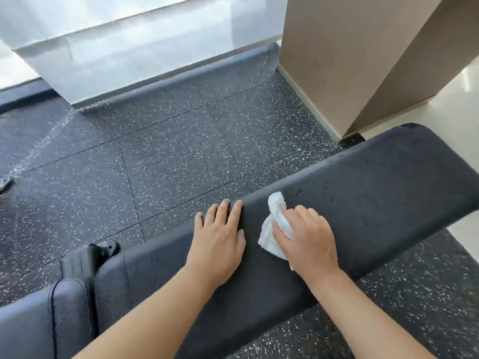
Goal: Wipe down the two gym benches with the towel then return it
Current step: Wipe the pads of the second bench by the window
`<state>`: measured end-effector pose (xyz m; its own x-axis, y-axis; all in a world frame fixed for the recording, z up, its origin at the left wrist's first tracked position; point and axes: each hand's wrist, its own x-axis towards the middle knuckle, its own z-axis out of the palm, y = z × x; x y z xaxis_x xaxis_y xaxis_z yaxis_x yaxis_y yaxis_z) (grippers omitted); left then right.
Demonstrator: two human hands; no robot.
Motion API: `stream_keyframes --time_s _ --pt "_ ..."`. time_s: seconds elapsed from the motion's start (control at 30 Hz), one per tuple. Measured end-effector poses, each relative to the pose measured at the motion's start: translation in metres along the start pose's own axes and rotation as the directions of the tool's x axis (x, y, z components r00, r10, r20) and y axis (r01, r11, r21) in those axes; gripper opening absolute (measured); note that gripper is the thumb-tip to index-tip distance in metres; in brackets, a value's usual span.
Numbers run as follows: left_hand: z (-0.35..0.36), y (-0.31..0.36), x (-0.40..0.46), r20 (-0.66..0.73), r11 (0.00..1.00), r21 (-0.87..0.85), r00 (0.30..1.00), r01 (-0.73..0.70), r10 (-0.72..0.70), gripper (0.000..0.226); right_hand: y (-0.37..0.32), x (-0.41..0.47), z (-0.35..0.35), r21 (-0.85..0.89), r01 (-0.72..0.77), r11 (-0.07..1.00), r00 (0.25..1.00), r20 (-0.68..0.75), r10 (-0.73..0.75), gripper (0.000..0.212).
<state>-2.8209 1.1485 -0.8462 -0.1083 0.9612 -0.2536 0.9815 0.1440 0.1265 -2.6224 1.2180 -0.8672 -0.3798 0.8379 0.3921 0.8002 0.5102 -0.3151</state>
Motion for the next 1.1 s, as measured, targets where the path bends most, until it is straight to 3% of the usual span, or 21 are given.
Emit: stream_keyframes --time_s 0.17,0.23,0.37,0.47,0.53,0.6,0.7,0.77,0.93,1.0,1.1 --pt "0.012 0.015 -0.004 -0.08 0.998 -0.009 0.994 0.07 -0.07 0.067 0.007 -0.005 -0.004 -0.018 -0.148 0.989 0.989 -0.026 0.147 0.018" --pt "0.011 0.014 -0.004 -0.084 0.997 -0.026 0.994 0.072 -0.074 0.068 -0.015 -0.014 -0.001 -0.016 -0.132 0.991 0.991 0.004 0.132 0.02" --pt "0.009 0.017 -0.005 -0.065 0.997 -0.031 0.995 0.077 -0.079 0.069 -0.041 -0.039 0.0 0.106 0.08 0.991 0.991 0.098 -0.091 0.026" --pt "0.007 0.017 -0.003 -0.069 0.997 -0.008 0.995 0.076 -0.077 0.07 -0.014 -0.034 -0.008 0.163 0.305 0.938 0.939 0.109 -0.325 0.027" --pt "0.006 0.018 -0.003 -0.088 0.998 -0.002 0.994 0.065 -0.065 0.07 0.018 -0.022 -0.015 0.093 0.402 0.911 0.905 0.111 -0.411 0.021" --pt "0.008 0.017 -0.003 -0.108 0.998 -0.006 0.992 0.063 -0.063 0.069 0.048 -0.008 -0.02 -0.022 0.308 0.951 0.948 0.094 -0.304 0.021" --pt "0.008 0.015 -0.001 -0.135 0.998 -0.034 0.989 0.055 -0.059 0.067 0.057 -0.005 -0.022 -0.05 -0.024 0.998 0.995 0.097 0.029 0.037" --pt "0.006 0.014 0.0 -0.137 0.998 -0.049 0.989 0.039 -0.045 0.067 0.031 -0.014 -0.02 -0.053 -0.089 0.995 0.991 0.096 0.094 0.034" --pt "-0.002 -0.009 0.017 -0.114 0.997 -0.001 0.991 -0.076 0.075 0.061 -0.065 -0.074 -0.004 0.117 0.212 0.97 0.959 0.166 -0.229 0.024" --pt "-0.003 -0.016 0.023 -0.111 0.991 0.034 0.985 -0.127 0.13 0.059 -0.073 -0.086 -0.002 0.174 0.295 0.94 0.926 0.192 -0.326 0.025" --pt "0.0 -0.015 0.019 -0.168 0.997 -0.042 0.984 -0.067 0.059 0.057 -0.055 -0.075 -0.01 0.213 0.372 0.903 0.889 0.199 -0.413 0.024"
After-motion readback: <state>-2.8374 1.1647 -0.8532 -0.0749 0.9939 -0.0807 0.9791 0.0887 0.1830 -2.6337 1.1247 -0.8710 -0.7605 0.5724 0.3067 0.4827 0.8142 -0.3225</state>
